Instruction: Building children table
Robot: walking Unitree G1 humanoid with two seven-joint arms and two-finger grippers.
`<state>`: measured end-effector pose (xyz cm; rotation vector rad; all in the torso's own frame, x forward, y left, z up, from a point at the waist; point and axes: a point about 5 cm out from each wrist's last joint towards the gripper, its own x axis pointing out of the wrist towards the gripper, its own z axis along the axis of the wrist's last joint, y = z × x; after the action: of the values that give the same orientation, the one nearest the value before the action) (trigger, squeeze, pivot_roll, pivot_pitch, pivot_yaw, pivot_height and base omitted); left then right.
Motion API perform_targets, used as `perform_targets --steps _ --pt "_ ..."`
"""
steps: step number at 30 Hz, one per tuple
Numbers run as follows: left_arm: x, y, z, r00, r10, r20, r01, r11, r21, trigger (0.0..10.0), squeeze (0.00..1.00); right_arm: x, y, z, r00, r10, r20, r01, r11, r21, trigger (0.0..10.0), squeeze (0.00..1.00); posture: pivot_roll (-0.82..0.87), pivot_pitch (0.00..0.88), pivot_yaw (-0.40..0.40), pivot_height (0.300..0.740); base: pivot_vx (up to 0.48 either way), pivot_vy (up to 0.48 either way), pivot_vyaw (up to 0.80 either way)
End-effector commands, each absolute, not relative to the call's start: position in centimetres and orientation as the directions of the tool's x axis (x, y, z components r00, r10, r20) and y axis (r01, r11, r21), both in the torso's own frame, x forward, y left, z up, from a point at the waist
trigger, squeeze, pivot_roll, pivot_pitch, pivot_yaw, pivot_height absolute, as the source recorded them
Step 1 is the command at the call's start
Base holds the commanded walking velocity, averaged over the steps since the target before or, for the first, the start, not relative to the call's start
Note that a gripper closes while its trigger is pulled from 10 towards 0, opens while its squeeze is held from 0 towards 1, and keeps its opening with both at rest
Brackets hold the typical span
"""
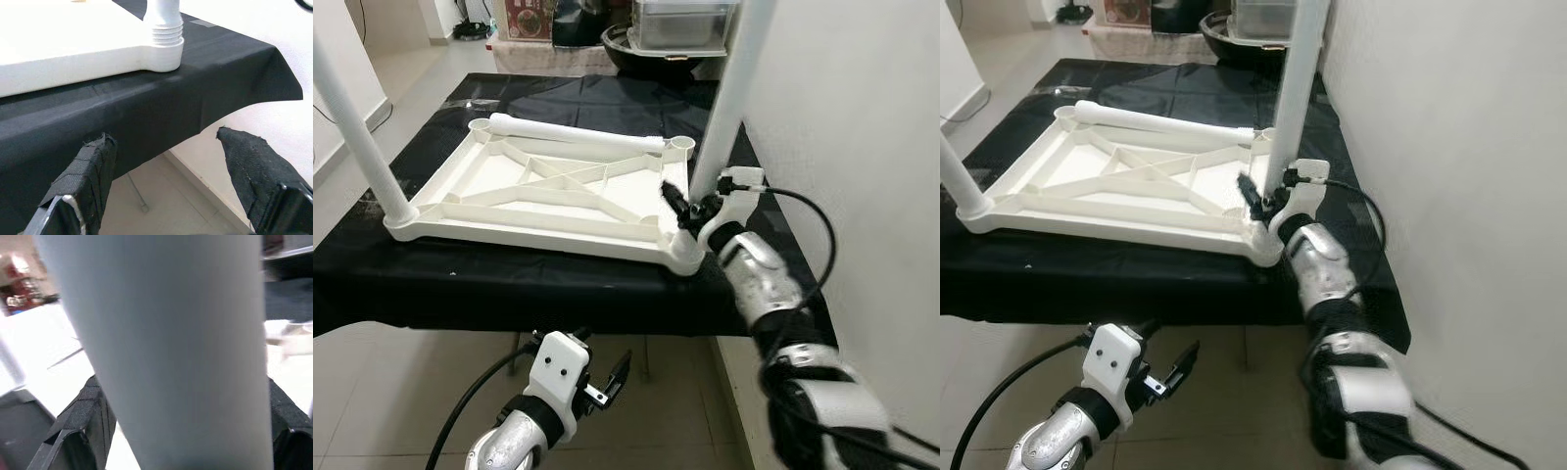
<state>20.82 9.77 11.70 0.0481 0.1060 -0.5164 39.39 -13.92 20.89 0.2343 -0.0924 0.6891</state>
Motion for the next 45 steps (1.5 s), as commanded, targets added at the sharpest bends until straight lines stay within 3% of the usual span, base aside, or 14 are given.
perform_targets --steps 1,6,7,9,10,17,18,22,29,30,31,32,35,45 --pt "20.8 9.9 11.3 0.864 -0.487 -0.13 0.493 0.87 0.009 10.0 0.0 39.1 -12.1 21.0 0.65 0.748 0.137 -0.759 0.628 0.173 10.0 0.0 0.13 0.108 -0.034 0.74 0.0 0.0 0.0" --pt "20.8 9.9 11.3 0.864 -0.487 -0.13 0.492 0.871 0.008 10.0 0.0 38.8 -11.8 21.0 0.574 0.81 0.12 -0.817 0.554 0.161 10.0 0.0 0.13 0.108 -0.037 0.74 0.0 0.0 0.0" --pt "20.8 10.0 11.3 0.865 -0.485 -0.13 0.491 0.871 0.009 10.0 0.0 38.3 -11.0 20.9 0.442 0.894 0.079 -0.894 0.43 0.129 10.0 0.0 0.16 0.112 -0.054 0.74 0.0 0.0 0.0" --pt "20.8 10.0 11.3 0.865 -0.485 -0.13 0.491 0.871 0.009 10.0 0.0 38.3 -11.0 20.9 0.442 0.894 0.079 -0.894 0.43 0.129 10.0 0.0 0.16 0.112 -0.054 0.74 0.0 0.0 0.0" --pt "20.7 9.9 11.3 0.865 -0.485 -0.13 0.49 0.872 0.01 10.0 0.0 37.8 -10.4 20.9 0.317 0.948 0.039 -0.944 0.311 0.108 10.0 0.0 0.17 0.115 -0.058 0.74 0.0 0.0 0.0" --pt "20.6 9.9 11.4 0.864 -0.485 -0.131 0.49 0.871 0.007 10.0 0.0 37.1 -9.5 21.4 0.132 0.991 0.015 -0.988 0.131 0.086 10.0 0.0 0.17 0.122 -0.062 0.74 0.0 0.0 0.0" --pt "20.5 9.9 11.4 0.864 -0.486 -0.132 0.491 0.871 0.004 10.0 0.0 36.9 -9.1 21.6 0.086 0.996 0.021 -0.993 0.084 0.081 0.0 0.0 0.17 0.125 -0.061 0.74 0.0 0.0 0.0" --pt "20.5 9.9 11.4 0.863 -0.488 -0.132 0.492 0.87 0.003 10.0 0.0 36.8 -8.8 21.8 0.069 0.997 0.031 -0.995 0.067 0.074 0.0 0.0 0.17 0.126 -0.06 0.74 0.0 0.0 0.0" --pt "20.6 9.8 11.3 0.861 -0.49 -0.133 0.495 0.869 0.001 10.0 0.0 38.9 -8.7 20.9 0.475 0.88 0.002 -0.88 0.475 0.024 0.0 0.0 0.17 0.122 -0.057 0.74 0.0 0.0 0.0" --pt "20.6 9.8 11.3 0.861 -0.491 -0.133 0.495 0.869 0.0 10.0 0.0 39.6 -9.5 20.7 0.619 0.785 0.003 -0.784 0.619 0.048 0.0 0.0 0.16 0.12 -0.057 0.74 0.0 0.0 0.0" --pt "20.6 9.8 11.3 0.861 -0.491 -0.133 0.495 0.869 0.0 10.0 0.0 39.6 -9.5 20.7 0.619 0.785 0.003 -0.784 0.619 0.048 0.0 0.0 0.16 0.12 -0.057 0.74 0.0 0.0 0.0" --pt "20.7 9.8 11.3 0.861 -0.492 -0.133 0.496 0.868 -0.001 10.0 0.0 40.5 -10.9 20.3 0.795 0.606 -0.012 -0.603 0.793 0.09 0.0 0.0 0.16 0.118 -0.053 0.74 0.0 0.0 0.0" --pt "20.7 9.8 11.3 0.859 -0.494 -0.134 0.498 0.867 -0.002 10.0 0.0 41.3 -13.8 19.5 0.963 0.262 -0.057 -0.254 0.96 0.121 0.0 0.0 0.15 0.117 -0.051 0.74 0.0 0.0 0.0" --pt "20.8 9.8 11.2 0.857 -0.496 -0.136 0.501 0.866 -0.001 10.0 0.0 40.1 -16.1 17.2 0.932 -0.329 -0.15 0.357 0.901 0.246 0.0 0.0 0.15 0.114 -0.049 0.74 0.0 0.0 0.0"
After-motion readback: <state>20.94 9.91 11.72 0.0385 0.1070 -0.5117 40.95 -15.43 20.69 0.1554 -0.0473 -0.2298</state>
